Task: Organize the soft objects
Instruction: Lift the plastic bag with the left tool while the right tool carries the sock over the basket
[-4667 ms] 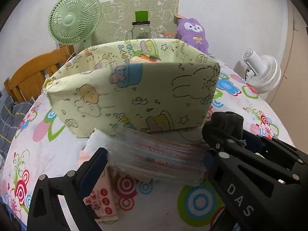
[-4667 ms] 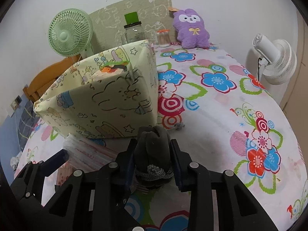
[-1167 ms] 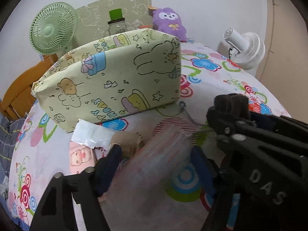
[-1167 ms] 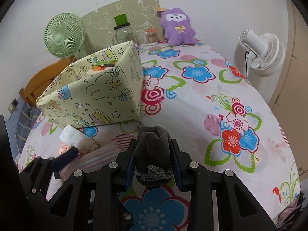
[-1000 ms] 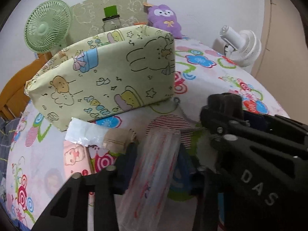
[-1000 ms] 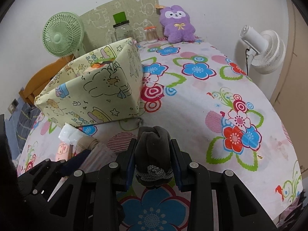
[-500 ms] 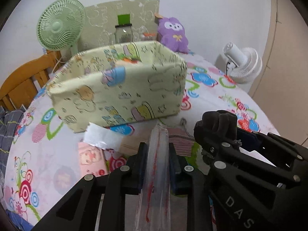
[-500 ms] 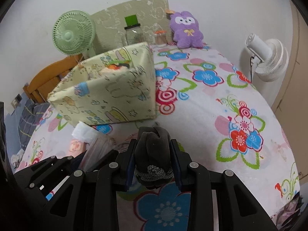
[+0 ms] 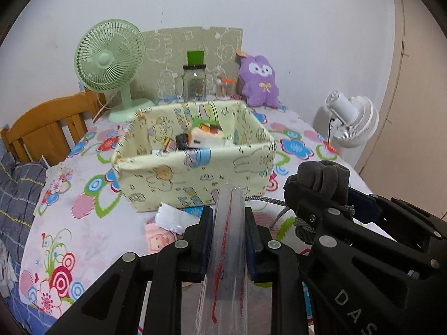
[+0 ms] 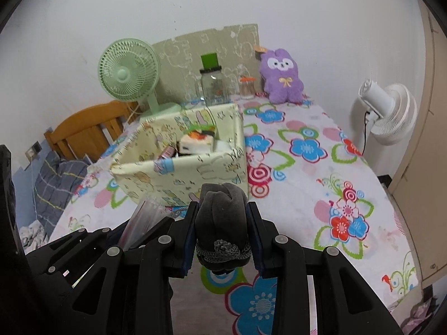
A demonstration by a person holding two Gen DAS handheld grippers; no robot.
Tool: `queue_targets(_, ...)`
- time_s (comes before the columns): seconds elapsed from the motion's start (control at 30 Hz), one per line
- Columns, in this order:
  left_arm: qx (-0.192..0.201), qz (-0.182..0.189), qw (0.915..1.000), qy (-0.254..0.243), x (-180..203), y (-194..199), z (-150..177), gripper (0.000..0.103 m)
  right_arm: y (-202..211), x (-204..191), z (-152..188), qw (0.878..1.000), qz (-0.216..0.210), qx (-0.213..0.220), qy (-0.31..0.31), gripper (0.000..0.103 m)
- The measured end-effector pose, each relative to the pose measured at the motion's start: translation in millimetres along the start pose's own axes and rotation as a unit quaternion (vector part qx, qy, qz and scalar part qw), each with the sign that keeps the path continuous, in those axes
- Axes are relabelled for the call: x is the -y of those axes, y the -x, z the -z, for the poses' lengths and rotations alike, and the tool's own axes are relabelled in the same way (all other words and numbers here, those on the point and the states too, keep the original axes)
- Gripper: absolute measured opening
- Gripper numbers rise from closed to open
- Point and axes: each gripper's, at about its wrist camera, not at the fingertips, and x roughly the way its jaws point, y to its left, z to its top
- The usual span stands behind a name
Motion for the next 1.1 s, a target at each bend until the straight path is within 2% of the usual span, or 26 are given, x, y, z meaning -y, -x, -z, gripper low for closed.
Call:
queue_targets(0.63,0.051,-0.006,0.9986,0.015,-12.1,41.2,-27.5,0.019,40.3,-25.1,-30.7,0.999,-0.002,0.048,0.016,0.037)
queue_targets(1.1,0.066,-0.012,0.9975,0.023,-23.2,34.1,-51.9,0.019,31.5,-31.9,-57.3,0.998,-0.01,0.06,0.02,0.037)
